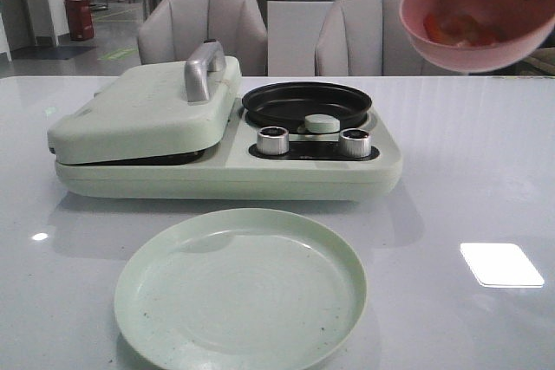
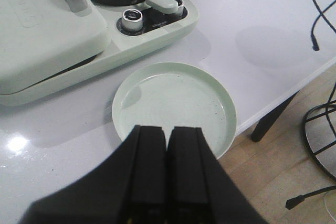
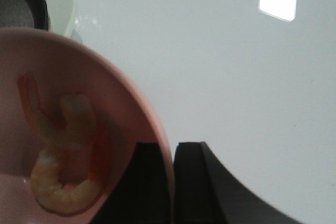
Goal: Make breakfast with bread and shrimp
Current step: 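Tilt the pink bowl over the black frying pan to pour shrimp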
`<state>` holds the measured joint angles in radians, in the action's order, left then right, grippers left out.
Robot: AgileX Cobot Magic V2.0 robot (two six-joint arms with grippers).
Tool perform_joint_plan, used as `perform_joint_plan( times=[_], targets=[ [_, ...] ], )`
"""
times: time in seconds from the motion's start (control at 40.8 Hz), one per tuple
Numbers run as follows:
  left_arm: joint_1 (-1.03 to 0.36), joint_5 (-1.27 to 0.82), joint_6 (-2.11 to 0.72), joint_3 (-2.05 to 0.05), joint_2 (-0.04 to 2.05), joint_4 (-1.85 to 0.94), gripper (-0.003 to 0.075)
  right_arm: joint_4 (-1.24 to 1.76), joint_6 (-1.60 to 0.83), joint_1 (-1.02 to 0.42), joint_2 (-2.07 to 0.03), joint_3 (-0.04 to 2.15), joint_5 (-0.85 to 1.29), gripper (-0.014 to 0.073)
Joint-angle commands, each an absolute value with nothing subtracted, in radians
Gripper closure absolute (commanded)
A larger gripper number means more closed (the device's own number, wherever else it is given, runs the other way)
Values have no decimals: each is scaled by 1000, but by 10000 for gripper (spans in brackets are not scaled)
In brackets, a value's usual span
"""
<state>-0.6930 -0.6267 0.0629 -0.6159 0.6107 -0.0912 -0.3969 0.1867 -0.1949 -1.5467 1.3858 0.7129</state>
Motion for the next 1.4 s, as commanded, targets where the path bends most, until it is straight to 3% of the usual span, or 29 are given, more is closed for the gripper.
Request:
perform_joint_plan(
  times=[0.0, 0.245, 0.588, 0.931, 1.371],
  targets=[
    [-700, -558, 68, -648, 610, -97, 619, -624, 335, -271, -1537, 1486, 695, 547],
    [-700, -558, 68, -648, 610, -97, 619, -1120, 604, -465, -1652, 1557, 706, 547],
    [-700, -558, 68, -648, 610, -97, 619, -1812, 1027, -610, -1823, 1565, 808, 547],
    [-700, -564, 68, -648, 610, -97, 619, -1812, 1014, -629, -1942, 1650, 911, 547],
    [-700, -564, 68, -648, 610, -97, 619, -1812, 733, -632, -1967, 1782, 992, 547]
  ],
)
